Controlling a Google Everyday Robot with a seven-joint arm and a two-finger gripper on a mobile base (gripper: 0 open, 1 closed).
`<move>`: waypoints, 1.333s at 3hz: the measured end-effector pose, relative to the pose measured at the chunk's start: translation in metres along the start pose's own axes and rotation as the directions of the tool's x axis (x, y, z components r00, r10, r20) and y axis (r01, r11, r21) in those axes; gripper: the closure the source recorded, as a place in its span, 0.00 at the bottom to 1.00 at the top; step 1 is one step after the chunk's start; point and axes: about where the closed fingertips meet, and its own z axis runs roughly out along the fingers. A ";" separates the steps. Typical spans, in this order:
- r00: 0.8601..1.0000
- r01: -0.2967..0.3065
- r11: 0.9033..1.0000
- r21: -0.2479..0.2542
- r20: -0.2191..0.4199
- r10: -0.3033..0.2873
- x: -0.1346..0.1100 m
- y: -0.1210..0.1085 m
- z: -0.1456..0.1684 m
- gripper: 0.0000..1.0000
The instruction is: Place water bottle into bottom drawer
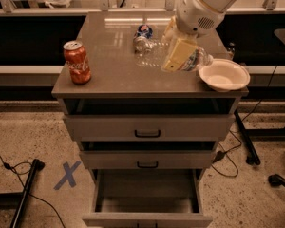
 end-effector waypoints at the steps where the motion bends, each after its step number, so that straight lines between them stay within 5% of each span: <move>1: 0.996 0.067 0.997 0.047 0.063 -0.070 -0.032 0.037 -0.035 1.00; 2: 0.998 -0.002 1.000 0.027 0.063 0.000 -0.036 0.078 -0.006 1.00; 3: 0.994 -0.091 0.994 -0.057 0.060 0.095 -0.018 0.091 0.054 1.00; 4: 0.993 -0.098 0.993 -0.066 0.056 0.102 -0.016 0.093 0.059 1.00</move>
Offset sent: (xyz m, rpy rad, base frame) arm -0.1173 0.0326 -0.0385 0.0618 0.0523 -0.0540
